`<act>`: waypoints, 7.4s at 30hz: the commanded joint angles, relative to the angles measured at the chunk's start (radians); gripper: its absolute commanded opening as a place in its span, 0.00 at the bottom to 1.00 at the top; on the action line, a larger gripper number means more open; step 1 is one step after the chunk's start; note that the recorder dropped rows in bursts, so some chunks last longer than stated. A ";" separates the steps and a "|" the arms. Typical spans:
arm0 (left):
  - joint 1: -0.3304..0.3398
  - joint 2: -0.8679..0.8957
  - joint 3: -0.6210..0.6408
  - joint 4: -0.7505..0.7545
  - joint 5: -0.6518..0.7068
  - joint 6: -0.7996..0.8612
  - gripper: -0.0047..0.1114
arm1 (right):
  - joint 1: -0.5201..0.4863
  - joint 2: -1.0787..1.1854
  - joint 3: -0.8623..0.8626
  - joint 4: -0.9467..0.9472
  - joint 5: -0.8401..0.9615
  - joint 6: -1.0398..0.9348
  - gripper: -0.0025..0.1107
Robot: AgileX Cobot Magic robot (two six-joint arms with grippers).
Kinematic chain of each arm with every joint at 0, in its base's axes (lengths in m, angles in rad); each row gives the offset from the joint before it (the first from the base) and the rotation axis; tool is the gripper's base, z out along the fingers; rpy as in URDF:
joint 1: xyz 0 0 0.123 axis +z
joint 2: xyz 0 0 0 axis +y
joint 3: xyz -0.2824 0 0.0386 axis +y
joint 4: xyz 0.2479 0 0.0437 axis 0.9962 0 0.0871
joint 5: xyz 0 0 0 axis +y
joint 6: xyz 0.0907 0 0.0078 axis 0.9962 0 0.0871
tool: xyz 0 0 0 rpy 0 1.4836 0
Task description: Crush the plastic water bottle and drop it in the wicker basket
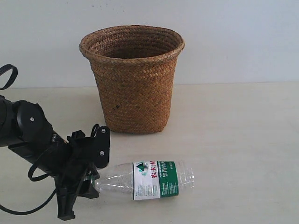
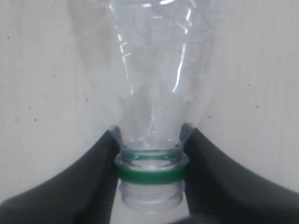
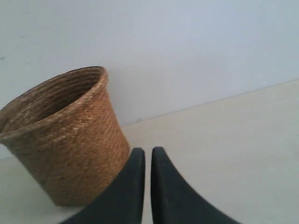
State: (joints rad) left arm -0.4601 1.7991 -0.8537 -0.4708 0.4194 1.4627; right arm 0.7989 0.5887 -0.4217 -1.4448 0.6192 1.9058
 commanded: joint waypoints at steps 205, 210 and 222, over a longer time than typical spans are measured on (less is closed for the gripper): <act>0.500 -1.799 0.661 -0.613 -0.377 -0.370 0.08 | -0.550 -0.566 0.025 0.047 -0.119 0.051 0.03; 0.500 -1.799 0.712 -0.610 -0.468 -0.370 0.08 | -0.550 -0.566 0.025 0.049 -0.121 0.051 0.03; 0.500 -1.799 0.845 -0.610 -0.524 -0.370 0.08 | -0.550 -0.566 0.025 0.049 -0.121 0.051 0.03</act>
State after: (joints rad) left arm 0.0371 0.0025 -0.0397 -1.0769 -0.0898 1.0854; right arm 0.2517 0.0247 -0.3977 -1.3925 0.5018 1.9639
